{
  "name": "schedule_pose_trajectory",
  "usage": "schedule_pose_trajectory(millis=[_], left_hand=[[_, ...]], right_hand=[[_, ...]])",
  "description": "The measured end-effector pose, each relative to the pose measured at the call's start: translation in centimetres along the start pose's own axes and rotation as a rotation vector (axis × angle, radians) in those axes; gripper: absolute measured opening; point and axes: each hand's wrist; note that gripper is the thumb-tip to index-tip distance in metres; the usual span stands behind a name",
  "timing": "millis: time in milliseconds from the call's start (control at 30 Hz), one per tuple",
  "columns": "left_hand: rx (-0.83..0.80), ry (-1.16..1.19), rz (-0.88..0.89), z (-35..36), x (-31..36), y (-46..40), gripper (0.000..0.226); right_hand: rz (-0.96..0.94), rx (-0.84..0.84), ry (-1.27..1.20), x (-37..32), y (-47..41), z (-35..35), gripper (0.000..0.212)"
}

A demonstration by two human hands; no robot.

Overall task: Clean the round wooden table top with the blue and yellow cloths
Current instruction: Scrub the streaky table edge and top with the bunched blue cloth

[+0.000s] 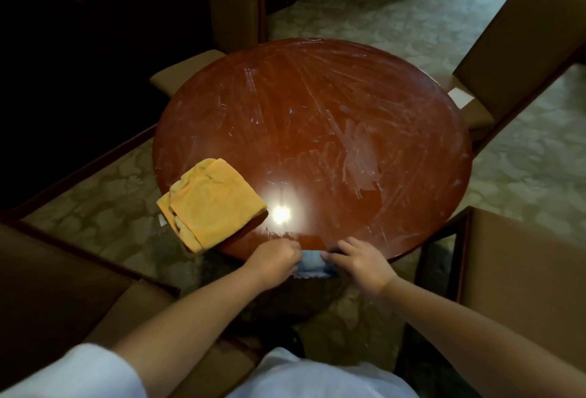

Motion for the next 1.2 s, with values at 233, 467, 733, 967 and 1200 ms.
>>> schedule_pose_trajectory(millis=[233, 467, 733, 967, 1200], left_hand=[[0.072, 0.078, -0.167, -2.1, -1.0, -4.6, 0.020], [0.085, 0.074, -0.007, 0.5, 0.0, -2.6, 0.023], [0.107, 0.156, -0.099, -1.6, -1.6, -4.6, 0.025], [0.124, 0.181, -0.107, 0.7, -2.9, 1.0, 0.026], [0.206, 0.119, -0.179, -0.2, -4.8, 1.0, 0.023]], right_hand=[[0.273, -0.028, 0.043, 1.1, -3.3, -1.3, 0.036], [0.176, 0.028, -0.011, 0.0, 1.1, -0.5, 0.034], [0.329, 0.024, -0.010, -0.2, -1.4, -0.3, 0.037], [0.027, 0.084, 0.086, -1.5, -2.7, 1.2, 0.043], [0.023, 0.091, 0.055, -2.4, -6.3, 1.2, 0.035]])
Point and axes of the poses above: each hand's wrist, its own y-axis away from the middle knuckle, its own z-axis out of the palm, x = y × z, and after that the axes turned 7 degrees about z, right-handed
